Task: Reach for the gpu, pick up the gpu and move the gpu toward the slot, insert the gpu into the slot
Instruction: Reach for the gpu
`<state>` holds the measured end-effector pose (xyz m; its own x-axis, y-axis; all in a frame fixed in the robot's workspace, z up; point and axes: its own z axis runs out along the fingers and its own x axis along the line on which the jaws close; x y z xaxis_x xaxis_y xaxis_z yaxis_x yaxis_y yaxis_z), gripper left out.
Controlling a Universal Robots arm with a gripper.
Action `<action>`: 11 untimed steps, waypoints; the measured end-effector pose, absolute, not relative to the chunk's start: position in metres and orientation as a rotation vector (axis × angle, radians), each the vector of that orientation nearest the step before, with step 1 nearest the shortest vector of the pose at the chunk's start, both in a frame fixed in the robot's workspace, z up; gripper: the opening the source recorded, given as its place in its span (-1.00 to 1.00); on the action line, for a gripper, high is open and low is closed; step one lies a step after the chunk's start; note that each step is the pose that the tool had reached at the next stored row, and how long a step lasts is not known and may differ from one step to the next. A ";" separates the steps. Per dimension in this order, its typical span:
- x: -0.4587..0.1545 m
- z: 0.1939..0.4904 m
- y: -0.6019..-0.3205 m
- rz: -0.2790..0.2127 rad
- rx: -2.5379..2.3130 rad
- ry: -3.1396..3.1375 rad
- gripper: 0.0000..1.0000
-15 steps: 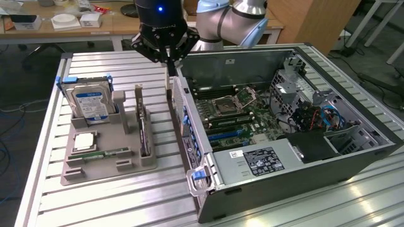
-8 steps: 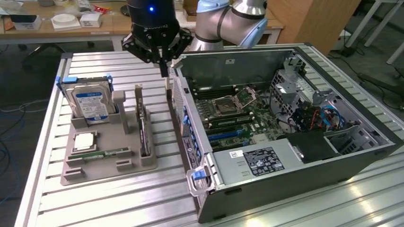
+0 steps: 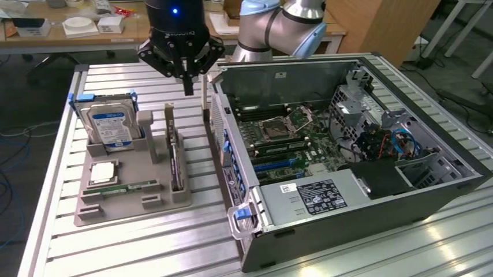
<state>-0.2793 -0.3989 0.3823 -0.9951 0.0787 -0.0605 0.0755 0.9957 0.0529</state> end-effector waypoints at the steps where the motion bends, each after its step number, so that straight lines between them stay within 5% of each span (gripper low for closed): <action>1: -0.280 0.382 -0.399 0.078 0.120 3.084 -0.80; 11: -0.293 0.382 -0.399 0.079 0.126 3.139 -0.80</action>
